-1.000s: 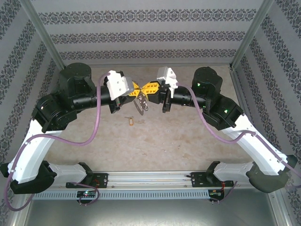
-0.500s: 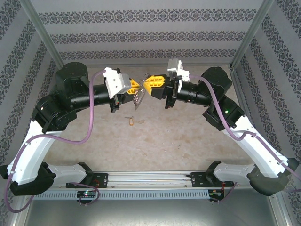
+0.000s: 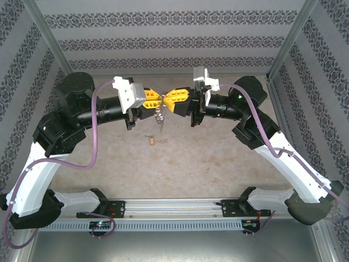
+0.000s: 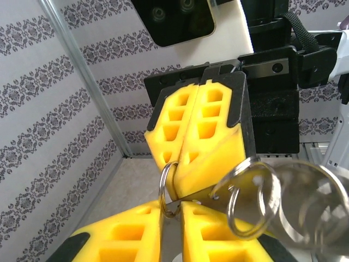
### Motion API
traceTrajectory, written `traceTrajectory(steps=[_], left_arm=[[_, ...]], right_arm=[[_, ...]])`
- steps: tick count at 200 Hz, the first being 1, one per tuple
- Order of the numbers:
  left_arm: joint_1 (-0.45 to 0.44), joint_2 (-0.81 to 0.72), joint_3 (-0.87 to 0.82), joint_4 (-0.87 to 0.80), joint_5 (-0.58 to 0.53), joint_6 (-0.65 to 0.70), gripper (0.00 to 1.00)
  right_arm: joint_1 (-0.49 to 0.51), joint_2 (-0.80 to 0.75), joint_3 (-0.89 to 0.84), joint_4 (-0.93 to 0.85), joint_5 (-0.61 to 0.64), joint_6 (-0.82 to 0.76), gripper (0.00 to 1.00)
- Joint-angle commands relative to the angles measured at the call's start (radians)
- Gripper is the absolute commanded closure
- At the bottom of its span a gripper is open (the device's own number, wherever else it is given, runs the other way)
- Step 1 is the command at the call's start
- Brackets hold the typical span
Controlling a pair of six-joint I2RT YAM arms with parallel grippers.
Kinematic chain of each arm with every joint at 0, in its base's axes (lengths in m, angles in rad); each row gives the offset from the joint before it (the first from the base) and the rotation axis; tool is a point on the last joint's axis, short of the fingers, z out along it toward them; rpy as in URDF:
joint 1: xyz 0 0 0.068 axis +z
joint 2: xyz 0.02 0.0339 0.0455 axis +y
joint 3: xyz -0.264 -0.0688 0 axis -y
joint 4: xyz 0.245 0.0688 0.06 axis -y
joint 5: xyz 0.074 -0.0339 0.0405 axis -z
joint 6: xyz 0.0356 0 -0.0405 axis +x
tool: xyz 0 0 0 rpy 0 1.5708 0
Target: Put the keys on the keyring
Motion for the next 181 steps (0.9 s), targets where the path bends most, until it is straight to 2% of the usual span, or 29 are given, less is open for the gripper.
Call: traceTrajectory(steps=[1,13,24,80,86,100,121,147,181], left_arm=[[0.013,0.012,0.034,0.061,0.045,-0.011,0.85],[0.016,0.019,0.036,0.067,0.054,-0.011,0.87],[0.019,0.025,0.040,0.066,0.064,-0.011,1.00],[0.037,0.023,0.052,0.054,0.058,0.014,1.00],[0.037,0.026,0.057,0.044,0.054,0.023,1.00],[0.037,0.038,0.083,-0.004,0.038,0.058,1.00],[0.037,0.057,0.124,-0.102,-0.003,0.132,1.00],[0.036,0.078,0.180,-0.226,-0.069,0.241,1.00],[0.012,0.130,0.256,-0.386,-0.164,0.375,1.00]], right_arm=[[-0.013,0.013,0.013,0.061,-0.063,0.039,1.00],[-0.012,0.020,0.015,0.064,-0.069,0.044,1.00],[-0.013,0.020,0.014,0.066,-0.066,0.044,1.00],[-0.022,0.020,-0.009,0.082,-0.048,0.061,1.00],[-0.024,0.014,-0.015,0.078,-0.033,0.053,0.96],[-0.024,-0.003,-0.030,0.054,0.033,0.019,0.75],[-0.028,-0.031,-0.038,-0.031,0.141,-0.067,0.61],[-0.027,-0.032,0.023,-0.208,0.212,-0.212,0.60],[-0.027,-0.023,0.088,-0.331,0.259,-0.325,0.62]])
